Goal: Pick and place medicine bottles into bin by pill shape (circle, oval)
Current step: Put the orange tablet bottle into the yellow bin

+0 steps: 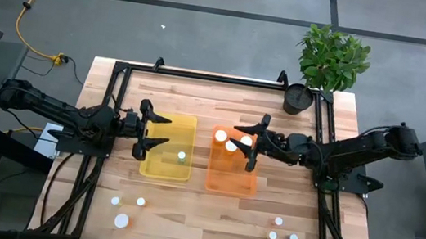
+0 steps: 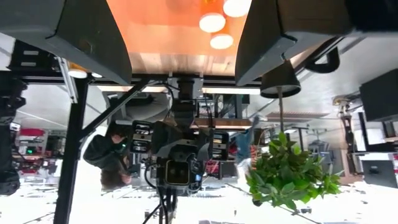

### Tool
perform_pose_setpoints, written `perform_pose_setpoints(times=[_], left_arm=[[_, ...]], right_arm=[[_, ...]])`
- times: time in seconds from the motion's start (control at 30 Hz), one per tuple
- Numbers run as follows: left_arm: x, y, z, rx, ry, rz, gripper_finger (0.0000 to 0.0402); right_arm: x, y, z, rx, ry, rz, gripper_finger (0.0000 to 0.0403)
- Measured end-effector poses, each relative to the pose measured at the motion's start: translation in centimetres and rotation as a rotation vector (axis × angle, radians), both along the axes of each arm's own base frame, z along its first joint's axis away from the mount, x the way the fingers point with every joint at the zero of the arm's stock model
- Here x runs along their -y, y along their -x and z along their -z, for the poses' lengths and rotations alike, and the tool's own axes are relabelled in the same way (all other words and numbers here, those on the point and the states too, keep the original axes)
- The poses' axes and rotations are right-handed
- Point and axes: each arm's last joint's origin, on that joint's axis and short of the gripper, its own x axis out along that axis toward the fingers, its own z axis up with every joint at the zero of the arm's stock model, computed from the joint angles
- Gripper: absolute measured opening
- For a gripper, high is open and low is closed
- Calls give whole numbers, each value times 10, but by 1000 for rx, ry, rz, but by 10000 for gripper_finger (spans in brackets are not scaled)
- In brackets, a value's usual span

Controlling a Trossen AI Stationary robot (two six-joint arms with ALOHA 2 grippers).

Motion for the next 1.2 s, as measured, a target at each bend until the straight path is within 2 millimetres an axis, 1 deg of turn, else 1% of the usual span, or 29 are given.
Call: perform_pose_setpoints(times=[0.17, 0.57, 0.63, 0.77, 0.87, 1.0, 1.1, 1.2], left_arm=[[2, 0, 0, -2, -13, 48, 273], [1, 0, 0, 0, -3, 40, 273], [1, 0, 0, 4, 21, 43, 273], [2, -1, 0, 13, 128, 69, 273], [5, -6, -7, -56, 149, 96, 273], [15, -18, -17, -238, 164, 99, 273], [29, -26, -25, -392, 175, 126, 273], [46, -31, -31, -556, 194, 175, 273]], right_arm=[[0, 0, 1, -10, 6, 1, 185], [0, 0, 2, -25, 2, 1, 185], [0, 0, 2, -25, 2, 1, 185], [0, 0, 2, -25, 2, 1, 185], [0, 0, 2, -25, 2, 1, 185], [0, 0, 3, -28, -11, 0, 185], [0, 0, 4, -38, -22, 0, 185], [0, -1, 5, -43, -16, 0, 185]])
